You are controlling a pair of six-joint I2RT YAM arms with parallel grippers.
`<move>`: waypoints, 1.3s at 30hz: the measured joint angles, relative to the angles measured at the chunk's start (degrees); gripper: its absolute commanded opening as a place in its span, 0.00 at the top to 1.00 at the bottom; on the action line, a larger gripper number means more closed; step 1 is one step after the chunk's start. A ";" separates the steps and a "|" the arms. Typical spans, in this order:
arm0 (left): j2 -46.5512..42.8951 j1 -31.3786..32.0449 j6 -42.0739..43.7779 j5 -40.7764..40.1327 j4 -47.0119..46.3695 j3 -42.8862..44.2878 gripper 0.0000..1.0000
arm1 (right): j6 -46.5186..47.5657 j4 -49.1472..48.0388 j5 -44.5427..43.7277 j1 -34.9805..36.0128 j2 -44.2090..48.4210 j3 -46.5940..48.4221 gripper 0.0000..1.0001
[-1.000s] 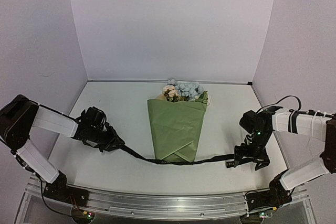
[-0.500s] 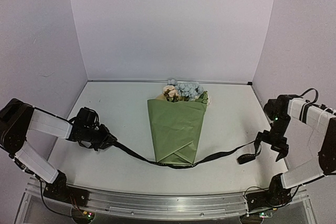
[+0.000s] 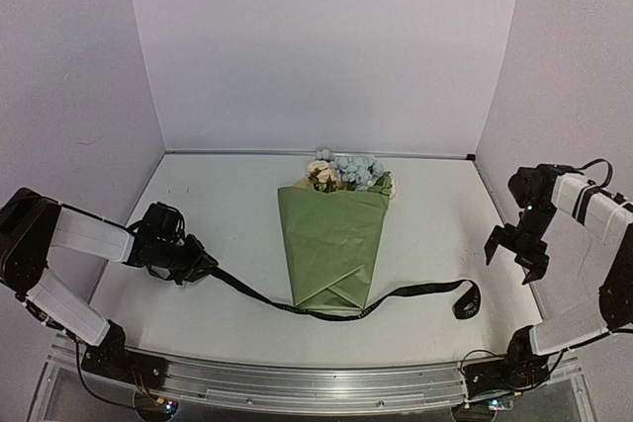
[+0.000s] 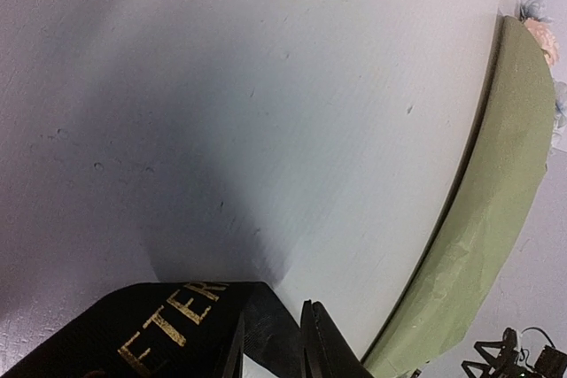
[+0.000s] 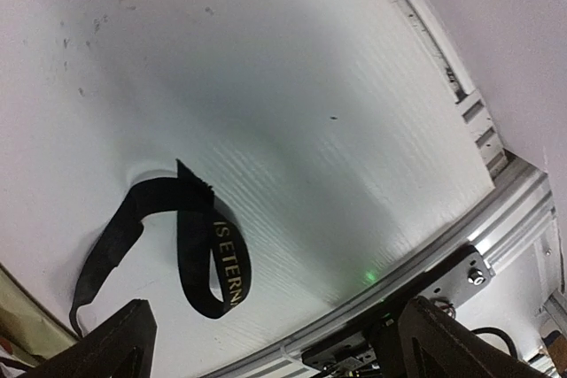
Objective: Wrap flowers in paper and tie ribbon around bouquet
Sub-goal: Straighten the ribbon at the center of the board.
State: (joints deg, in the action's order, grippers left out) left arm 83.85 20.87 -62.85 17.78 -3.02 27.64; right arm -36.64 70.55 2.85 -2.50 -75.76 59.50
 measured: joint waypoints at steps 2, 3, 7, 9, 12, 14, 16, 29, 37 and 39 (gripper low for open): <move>-0.28 -0.05 0.07 -0.04 0.55 -0.01 0.77 | -1.00 -2.39 1.39 3.53 0.37 -2.45 0.06; -0.35 -0.07 0.07 -0.04 0.71 0.00 0.77 | -2.18 -4.12 2.35 5.65 0.61 -4.23 0.09; -0.35 -0.09 0.26 -0.02 0.98 0.04 0.77 | -6.69 -10.82 4.53 10.72 2.98 -13.60 0.28; -0.38 -0.09 0.31 -0.04 1.03 0.05 0.77 | -9.72 -13.12 4.75 11.21 4.54 -18.39 0.31; -0.44 -0.09 0.44 -0.06 1.31 0.09 0.77 | -13.74 -15.00 4.89 11.57 5.67 -22.98 0.40; -0.58 -0.09 0.48 -0.10 1.55 0.10 0.77 | -15.86 -16.85 5.12 11.69 5.72 -24.44 0.45; -0.59 -0.09 0.59 -0.13 1.61 0.10 0.78 | -18.21 -19.34 5.47 11.95 5.57 -25.59 0.48; -0.64 -0.07 0.90 -0.30 1.82 0.10 0.78 | -23.07 -24.32 4.00 12.82 4.51 -26.98 1.00; -1.78 -0.09 0.85 -1.57 3.56 -0.01 0.79 | -14.23 -9.24 -16.00 11.79 5.15 -11.21 1.00; -1.89 -0.09 0.85 -1.66 3.71 -0.03 0.79 | -12.02 -6.78 -21.25 11.25 4.79 -8.21 1.00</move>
State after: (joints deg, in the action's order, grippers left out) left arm 81.96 20.78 -62.00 16.12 0.68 27.62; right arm -48.66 63.77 -18.41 8.75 -70.98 51.30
